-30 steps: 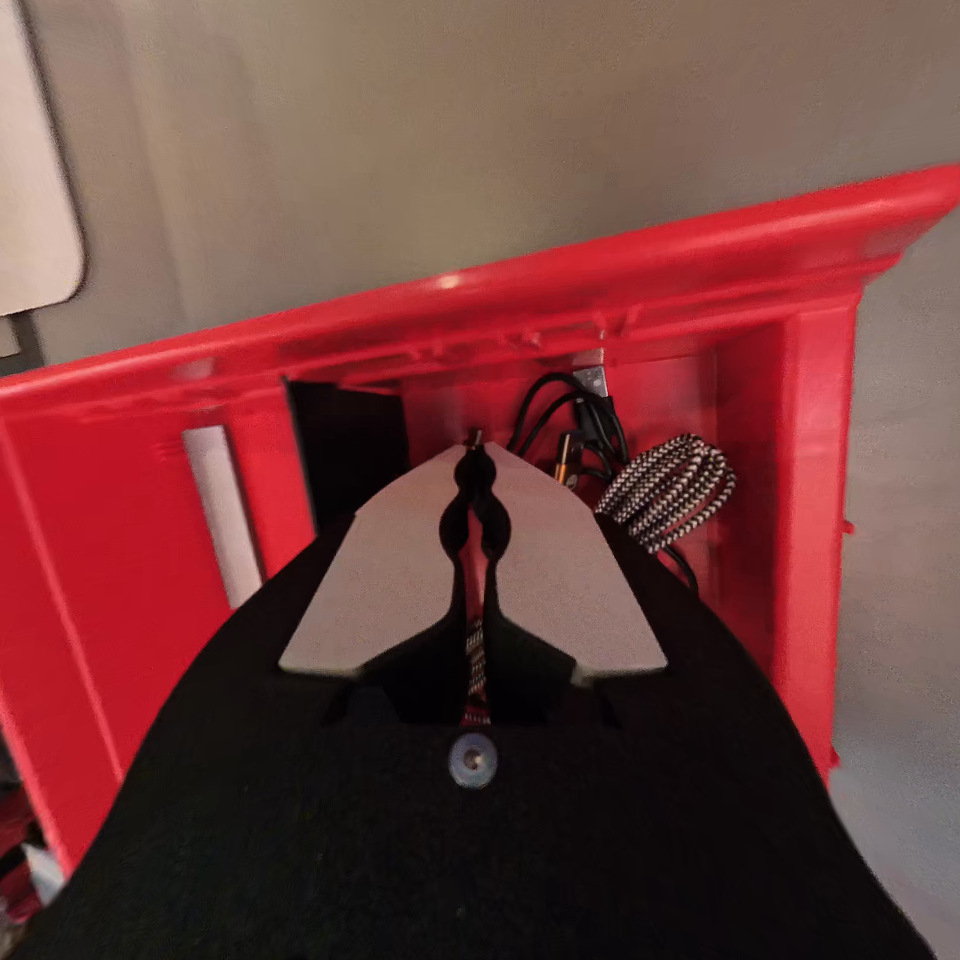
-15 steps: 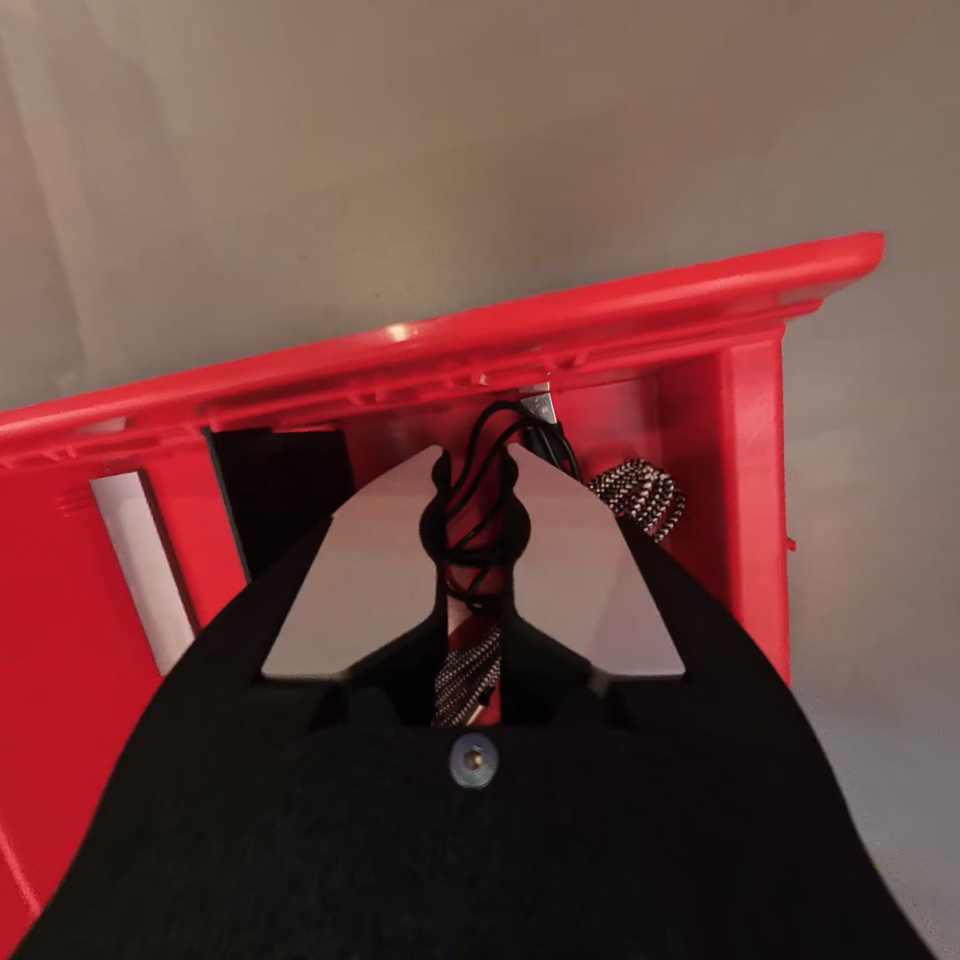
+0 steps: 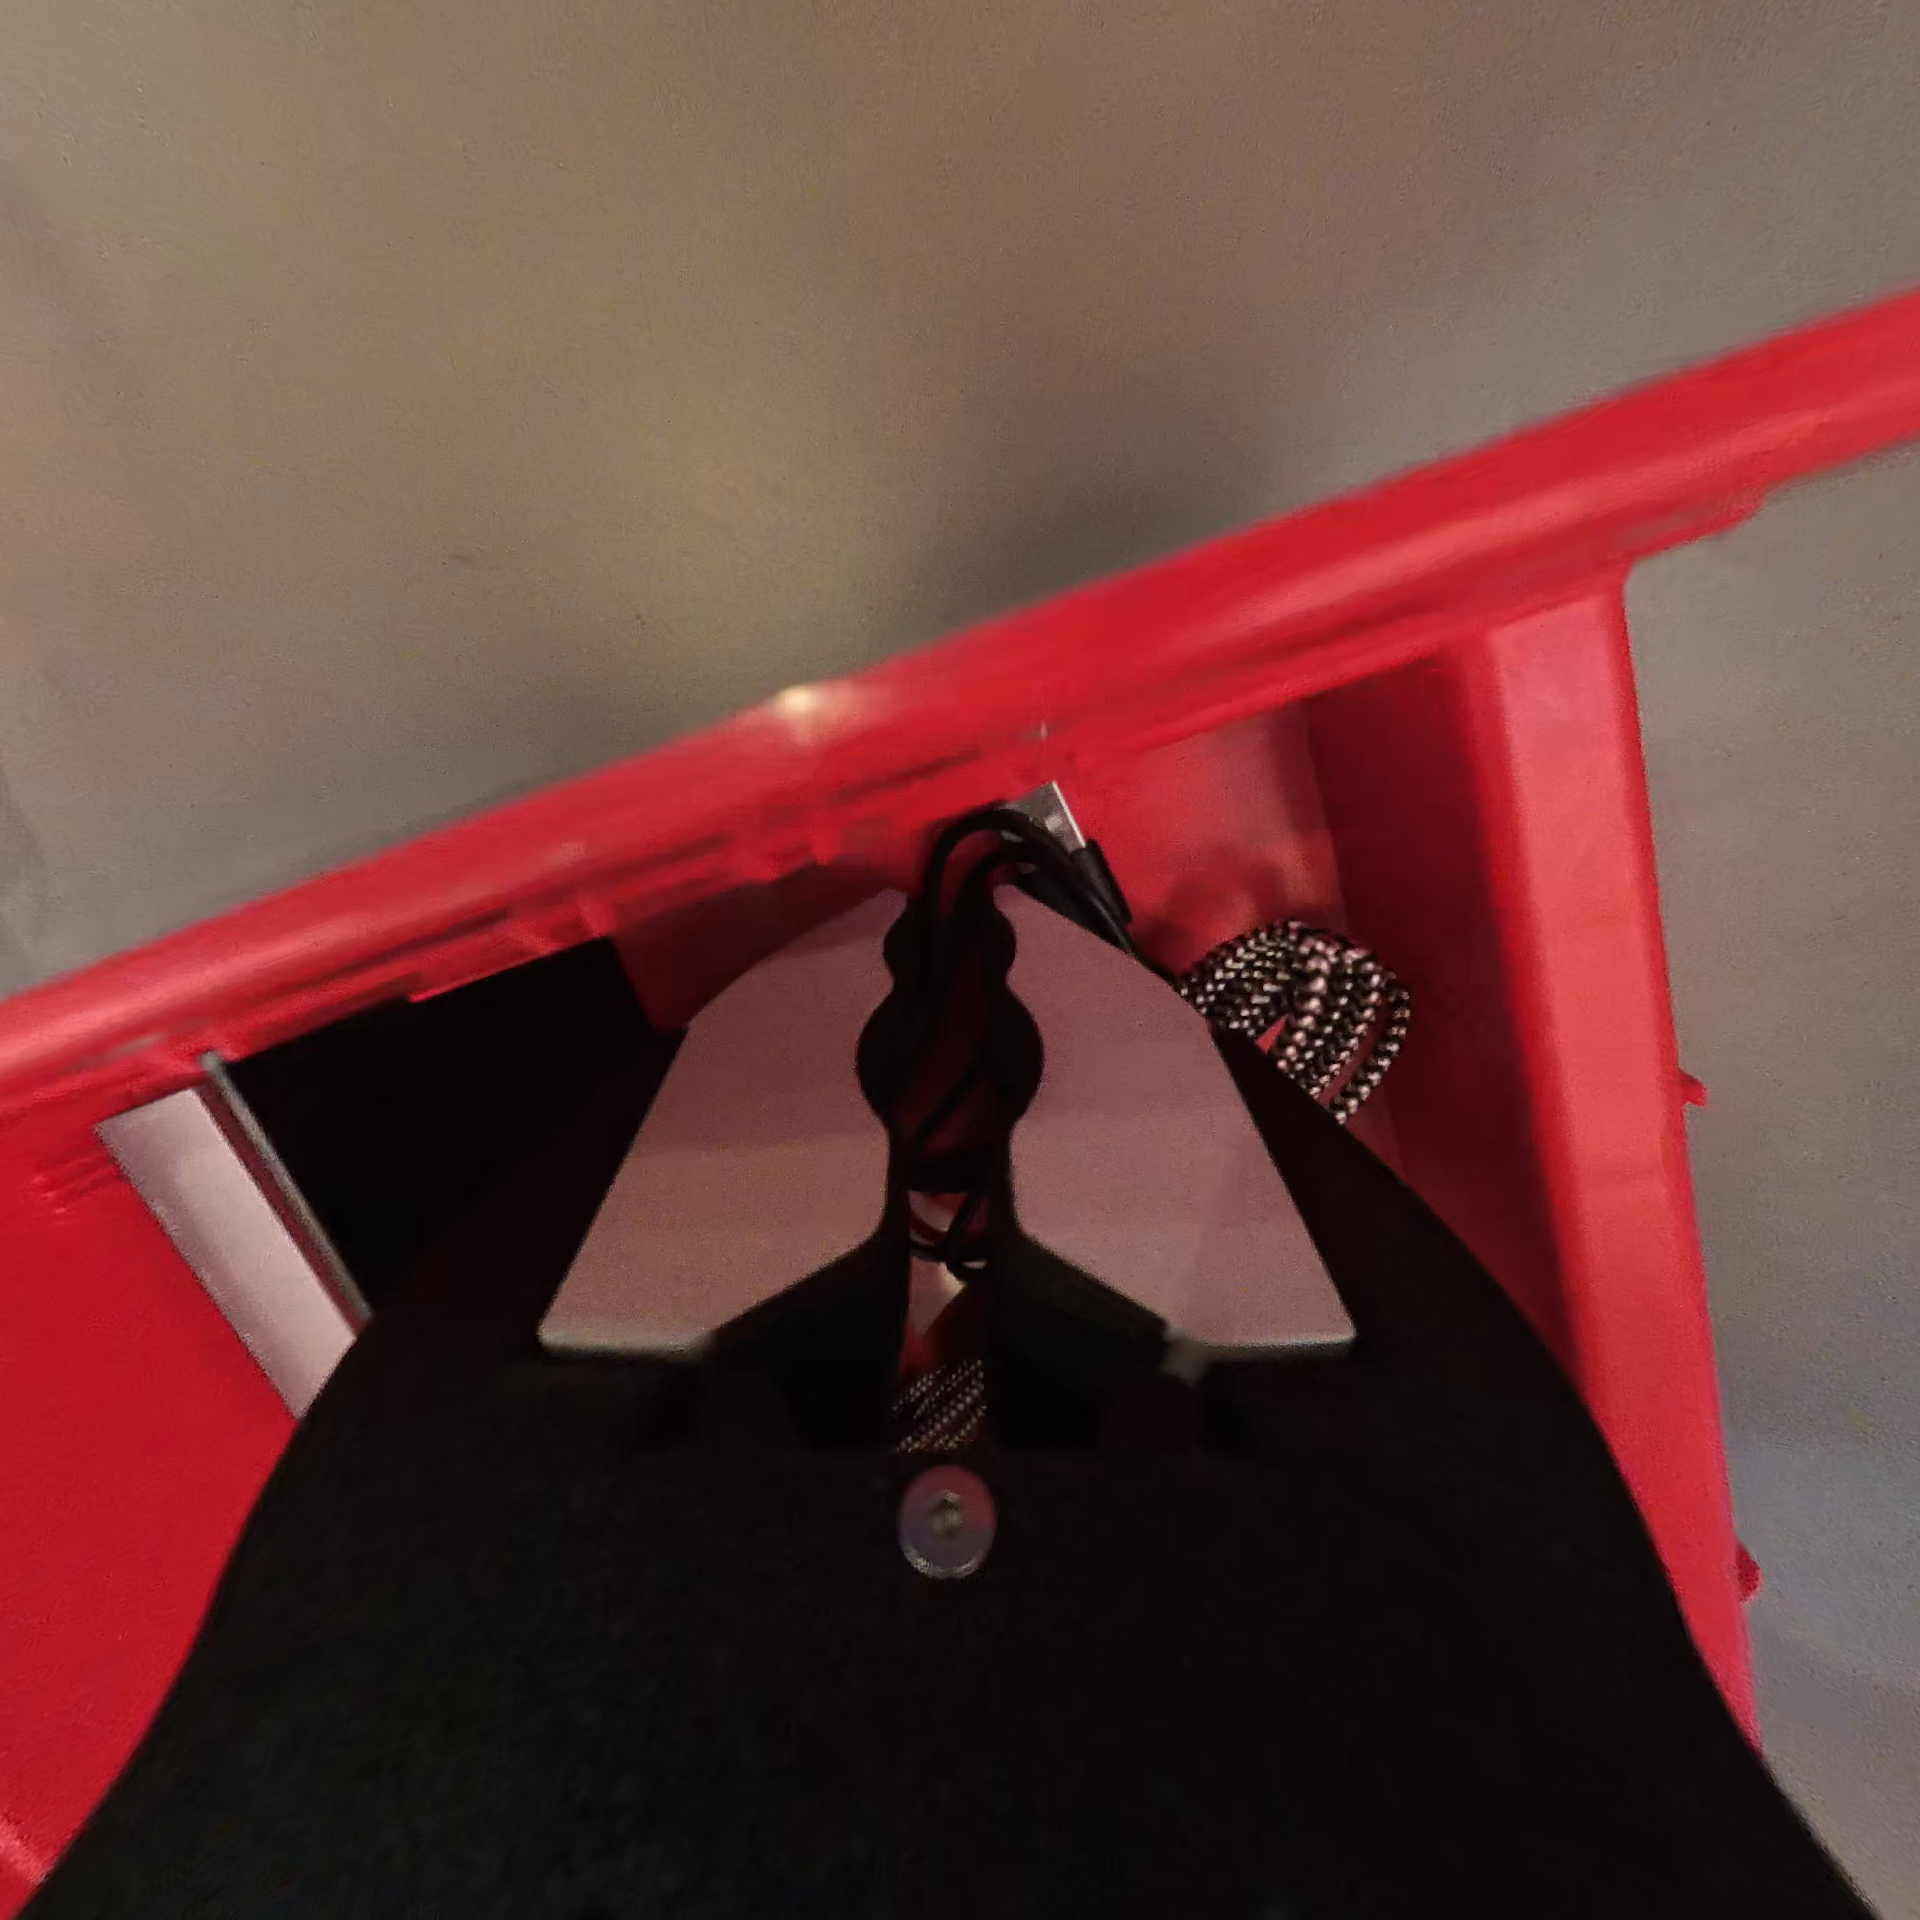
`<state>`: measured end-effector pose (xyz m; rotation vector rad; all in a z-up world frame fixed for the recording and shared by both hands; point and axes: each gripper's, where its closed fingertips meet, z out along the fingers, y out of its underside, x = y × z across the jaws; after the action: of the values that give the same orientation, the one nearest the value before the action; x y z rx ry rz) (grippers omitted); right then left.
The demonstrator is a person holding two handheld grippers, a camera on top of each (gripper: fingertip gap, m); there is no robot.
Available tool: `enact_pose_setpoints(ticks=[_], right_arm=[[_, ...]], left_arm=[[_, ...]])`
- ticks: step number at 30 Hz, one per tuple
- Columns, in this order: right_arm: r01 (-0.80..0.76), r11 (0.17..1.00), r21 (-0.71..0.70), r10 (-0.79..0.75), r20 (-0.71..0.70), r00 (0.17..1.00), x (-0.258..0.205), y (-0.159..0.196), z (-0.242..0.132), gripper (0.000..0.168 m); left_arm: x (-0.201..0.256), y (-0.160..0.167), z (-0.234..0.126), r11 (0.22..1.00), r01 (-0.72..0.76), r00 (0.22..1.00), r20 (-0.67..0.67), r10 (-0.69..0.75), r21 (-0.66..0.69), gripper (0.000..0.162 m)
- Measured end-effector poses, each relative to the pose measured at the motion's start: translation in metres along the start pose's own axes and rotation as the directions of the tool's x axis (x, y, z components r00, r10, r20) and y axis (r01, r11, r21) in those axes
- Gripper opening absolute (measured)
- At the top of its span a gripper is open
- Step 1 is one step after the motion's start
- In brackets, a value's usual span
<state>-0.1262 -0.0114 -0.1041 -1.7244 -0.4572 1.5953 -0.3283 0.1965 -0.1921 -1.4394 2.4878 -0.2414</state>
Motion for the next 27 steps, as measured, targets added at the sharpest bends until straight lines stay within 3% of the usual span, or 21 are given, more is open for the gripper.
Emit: enact_pose_setpoints(ticks=[4,7,11,16,21,22,24,27], right_arm=[[-0.010,1.000,0.003,0.010,0.012,1.000,-0.001,0.000,0.001,0.034],[-0.014,1.000,0.008,0.014,0.015,1.000,-0.001,-0.001,0.001,0.033],[-0.015,1.000,0.016,0.014,0.022,1.000,-0.003,-0.002,0.000,0.033],[0.012,1.000,0.013,-0.013,0.023,1.000,-0.009,-0.003,-0.001,0.032],[0.026,1.000,0.007,-0.027,0.045,0.999,-0.018,-0.002,0.000,0.032],[0.029,1.000,0.006,-0.030,0.049,0.998,-0.019,-0.001,0.000,0.032],[0.039,0.999,-0.006,-0.038,0.049,0.998,-0.021,0.002,0.000,0.032],[0.042,0.999,-0.021,-0.041,0.040,0.998,-0.020,0.005,0.000,0.032]], left_arm=[[0.000,0.001,0.000,0.995,0.099,0.995,-0.026,-0.098,0.028,0.006],[-0.006,-0.002,-0.004,0.997,0.071,0.996,0.059,-0.073,0.042,0.000],[-0.021,-0.006,-0.037,0.985,0.110,0.977,0.170,-0.131,0.132,0.000],[-0.021,-0.008,-0.078,0.959,0.184,0.955,0.194,-0.226,0.214,0.000],[-0.001,-0.019,-0.048,0.932,0.304,0.950,0.010,-0.312,0.197,0.000],[0.005,-0.019,-0.039,0.936,0.311,0.950,-0.031,-0.310,0.168,0.010],[0.010,-0.019,-0.026,0.947,0.296,0.955,-0.061,-0.290,0.128,0.023],[0.008,-0.021,-0.016,0.959,0.261,0.965,-0.043,-0.258,0.112,0.024]])
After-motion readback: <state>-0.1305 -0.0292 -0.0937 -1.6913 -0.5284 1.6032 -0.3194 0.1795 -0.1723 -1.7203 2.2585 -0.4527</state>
